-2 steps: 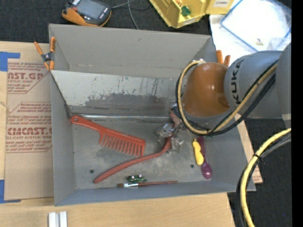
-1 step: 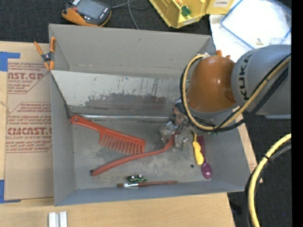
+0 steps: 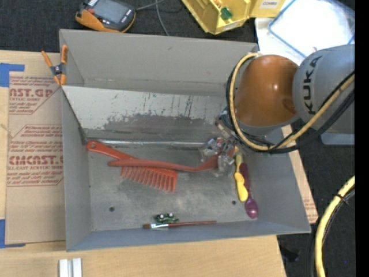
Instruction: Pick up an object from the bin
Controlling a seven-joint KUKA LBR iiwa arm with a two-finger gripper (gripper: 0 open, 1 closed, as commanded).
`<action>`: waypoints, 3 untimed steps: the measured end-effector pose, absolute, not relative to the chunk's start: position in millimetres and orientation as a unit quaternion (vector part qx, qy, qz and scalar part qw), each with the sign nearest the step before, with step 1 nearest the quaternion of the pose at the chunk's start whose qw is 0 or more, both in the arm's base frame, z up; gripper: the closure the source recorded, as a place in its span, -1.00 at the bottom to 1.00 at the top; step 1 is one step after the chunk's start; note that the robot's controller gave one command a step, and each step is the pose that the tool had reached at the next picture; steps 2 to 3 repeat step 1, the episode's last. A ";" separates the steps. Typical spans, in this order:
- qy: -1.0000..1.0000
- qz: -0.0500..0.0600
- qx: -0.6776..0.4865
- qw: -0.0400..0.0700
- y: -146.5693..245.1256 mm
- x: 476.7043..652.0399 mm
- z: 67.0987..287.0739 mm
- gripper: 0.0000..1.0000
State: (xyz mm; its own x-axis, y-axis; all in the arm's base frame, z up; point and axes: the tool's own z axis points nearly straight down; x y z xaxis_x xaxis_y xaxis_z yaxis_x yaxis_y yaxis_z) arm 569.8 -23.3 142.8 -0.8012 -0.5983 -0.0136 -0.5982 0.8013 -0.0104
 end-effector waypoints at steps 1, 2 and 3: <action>0.949 -0.002 -0.315 0.006 -22.4 568.5 169.2 1.00; 0.949 -0.002 -0.315 0.006 -22.4 568.5 169.2 1.00; 0.949 -0.002 -0.315 0.006 -22.4 568.5 169.2 1.00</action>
Offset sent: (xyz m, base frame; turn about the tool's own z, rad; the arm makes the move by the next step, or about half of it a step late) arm -0.0009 0.0004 0.0489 0.0002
